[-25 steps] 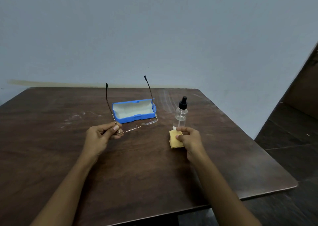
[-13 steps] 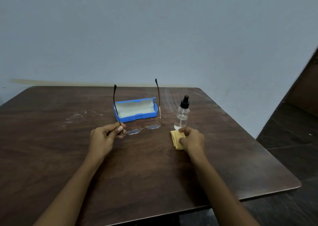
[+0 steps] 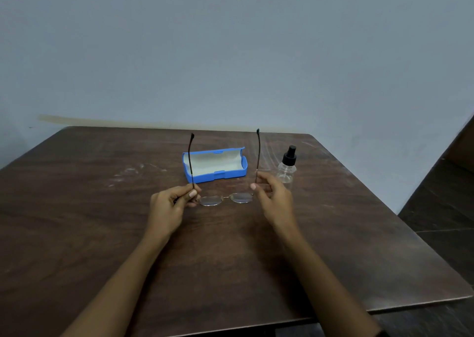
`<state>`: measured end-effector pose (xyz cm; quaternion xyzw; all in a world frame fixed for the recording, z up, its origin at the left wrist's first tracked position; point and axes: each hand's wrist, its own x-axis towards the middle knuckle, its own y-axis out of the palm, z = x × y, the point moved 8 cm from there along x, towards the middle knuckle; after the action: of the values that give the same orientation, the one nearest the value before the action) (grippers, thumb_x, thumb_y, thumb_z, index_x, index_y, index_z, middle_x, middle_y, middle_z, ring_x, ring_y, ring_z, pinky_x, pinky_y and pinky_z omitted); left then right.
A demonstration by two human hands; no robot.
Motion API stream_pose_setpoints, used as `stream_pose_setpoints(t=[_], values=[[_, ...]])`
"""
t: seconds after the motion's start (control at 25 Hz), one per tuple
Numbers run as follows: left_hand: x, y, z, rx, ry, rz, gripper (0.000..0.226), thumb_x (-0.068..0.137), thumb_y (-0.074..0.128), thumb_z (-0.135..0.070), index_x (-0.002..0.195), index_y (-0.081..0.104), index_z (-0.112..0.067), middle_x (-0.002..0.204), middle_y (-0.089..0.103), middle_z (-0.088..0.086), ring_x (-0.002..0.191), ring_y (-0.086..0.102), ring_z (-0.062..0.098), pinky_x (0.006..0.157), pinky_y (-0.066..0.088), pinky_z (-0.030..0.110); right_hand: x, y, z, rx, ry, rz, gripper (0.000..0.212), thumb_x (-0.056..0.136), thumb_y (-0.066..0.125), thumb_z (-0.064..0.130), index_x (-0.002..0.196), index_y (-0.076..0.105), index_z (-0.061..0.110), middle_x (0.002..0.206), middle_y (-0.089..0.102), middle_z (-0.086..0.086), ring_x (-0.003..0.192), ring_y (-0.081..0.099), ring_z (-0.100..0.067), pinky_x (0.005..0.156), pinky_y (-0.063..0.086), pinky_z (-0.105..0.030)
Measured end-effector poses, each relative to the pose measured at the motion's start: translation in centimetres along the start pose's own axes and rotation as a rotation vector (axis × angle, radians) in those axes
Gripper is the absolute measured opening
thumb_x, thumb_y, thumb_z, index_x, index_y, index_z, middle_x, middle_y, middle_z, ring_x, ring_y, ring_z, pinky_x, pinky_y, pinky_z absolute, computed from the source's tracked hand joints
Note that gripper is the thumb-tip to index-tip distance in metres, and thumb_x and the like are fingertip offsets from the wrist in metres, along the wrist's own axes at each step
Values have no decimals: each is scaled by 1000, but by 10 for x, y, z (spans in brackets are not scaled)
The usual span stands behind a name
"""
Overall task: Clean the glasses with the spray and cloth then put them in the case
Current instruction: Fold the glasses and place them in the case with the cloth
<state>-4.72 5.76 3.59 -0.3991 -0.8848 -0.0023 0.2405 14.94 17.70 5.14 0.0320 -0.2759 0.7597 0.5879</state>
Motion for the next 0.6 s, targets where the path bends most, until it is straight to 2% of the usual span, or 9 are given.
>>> stream_pose_setpoints(t=[0.12, 0.24, 0.44, 0.6], values=[[1, -1, 0, -13, 4, -11, 19, 85, 54, 7, 95, 68, 2, 79, 68, 11, 62, 65, -4, 63, 52, 8, 5, 7, -2, 48, -6, -34, 23, 85, 59, 4, 108, 63, 7, 103, 66, -8, 73, 55, 4, 66, 44, 0], [3, -2, 3, -20, 2, -38, 18, 85, 54, 7, 95, 68, 3, 81, 68, 11, 61, 65, -5, 62, 51, 6, 11, 7, 7, 36, -75, -54, 24, 85, 58, 0, 108, 64, 5, 96, 63, -8, 72, 57, 11, 66, 40, 3], [6, -11, 4, 36, 64, -135, 20, 84, 55, 8, 93, 71, -1, 82, 68, 3, 65, 63, -8, 66, 54, 11, 11, 14, 9, -35, -173, -20, 36, 86, 51, -8, 117, 60, 8, 84, 56, -11, 72, 49, -5, 67, 37, -4], [8, -14, 4, 70, 96, -170, 23, 83, 55, 10, 91, 71, -4, 81, 67, 3, 69, 64, -5, 64, 53, 10, 6, 13, 9, 15, -211, -54, 35, 84, 53, -10, 113, 63, 7, 81, 56, -2, 71, 53, 2, 66, 38, -2]])
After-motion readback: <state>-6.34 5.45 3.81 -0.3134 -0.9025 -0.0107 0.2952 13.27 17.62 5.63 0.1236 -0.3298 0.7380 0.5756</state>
